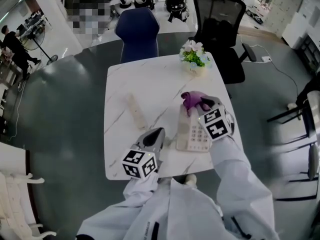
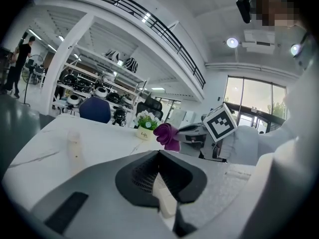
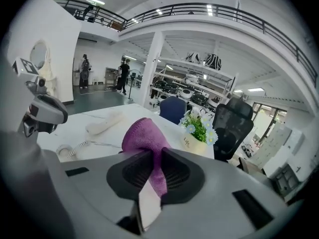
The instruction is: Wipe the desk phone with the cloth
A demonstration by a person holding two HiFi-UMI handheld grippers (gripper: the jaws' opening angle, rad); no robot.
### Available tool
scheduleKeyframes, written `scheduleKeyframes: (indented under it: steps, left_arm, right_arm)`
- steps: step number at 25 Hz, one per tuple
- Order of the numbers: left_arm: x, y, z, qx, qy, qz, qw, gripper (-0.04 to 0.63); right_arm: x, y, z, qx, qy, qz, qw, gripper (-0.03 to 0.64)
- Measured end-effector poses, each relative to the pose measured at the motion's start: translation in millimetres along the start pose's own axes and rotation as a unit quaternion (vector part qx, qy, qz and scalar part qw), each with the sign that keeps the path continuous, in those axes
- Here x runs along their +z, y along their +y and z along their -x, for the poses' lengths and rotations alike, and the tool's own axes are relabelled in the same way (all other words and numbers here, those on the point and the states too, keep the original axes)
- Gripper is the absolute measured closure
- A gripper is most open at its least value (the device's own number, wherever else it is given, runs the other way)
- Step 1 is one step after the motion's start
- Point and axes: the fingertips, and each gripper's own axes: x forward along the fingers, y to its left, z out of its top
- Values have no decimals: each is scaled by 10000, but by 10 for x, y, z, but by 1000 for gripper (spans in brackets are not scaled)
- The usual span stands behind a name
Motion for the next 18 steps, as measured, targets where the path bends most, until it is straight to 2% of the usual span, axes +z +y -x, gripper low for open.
scheduleKeyframes:
  steps: [8, 18]
  left_arm:
    - [-61, 88, -67, -126, 134, 40, 9998, 597]
    - [-116, 113, -120, -304, 304, 70, 9990, 597]
  right_arm:
    - [-186, 152, -269, 20, 229, 153, 9996, 583]
    - [-336, 345, -423, 117, 570, 588, 9966, 583]
